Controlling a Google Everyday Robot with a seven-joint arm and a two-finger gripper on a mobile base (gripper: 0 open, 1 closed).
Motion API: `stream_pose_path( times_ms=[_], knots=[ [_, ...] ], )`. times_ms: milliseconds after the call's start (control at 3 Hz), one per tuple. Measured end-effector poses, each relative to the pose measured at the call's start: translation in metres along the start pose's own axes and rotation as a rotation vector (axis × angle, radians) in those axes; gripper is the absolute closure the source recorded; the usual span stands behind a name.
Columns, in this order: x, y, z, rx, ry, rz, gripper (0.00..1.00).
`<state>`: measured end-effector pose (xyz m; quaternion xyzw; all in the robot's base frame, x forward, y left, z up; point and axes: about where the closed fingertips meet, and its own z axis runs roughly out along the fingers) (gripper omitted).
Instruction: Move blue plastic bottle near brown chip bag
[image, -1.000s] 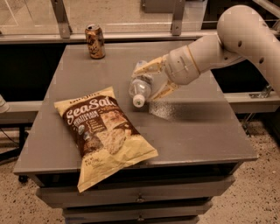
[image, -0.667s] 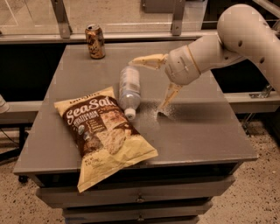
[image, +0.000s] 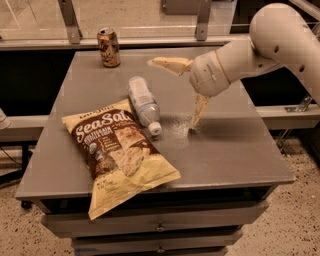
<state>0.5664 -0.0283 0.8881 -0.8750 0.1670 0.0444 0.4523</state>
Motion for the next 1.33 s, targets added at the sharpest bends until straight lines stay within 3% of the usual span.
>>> stream_pose_path(
  times_ms=[333,667,1000,1333],
  knots=[
    [0.011,-0.004,-0.009,0.020,0.034,0.019,0.00],
    [0.040,-0.012,-0.034,0.048,0.173,0.061,0.00],
    [0.079,-0.024,-0.082,0.099,0.385,0.136,0.00],
    [0.107,-0.034,-0.132,0.154,0.552,0.259,0.00]
  ],
)
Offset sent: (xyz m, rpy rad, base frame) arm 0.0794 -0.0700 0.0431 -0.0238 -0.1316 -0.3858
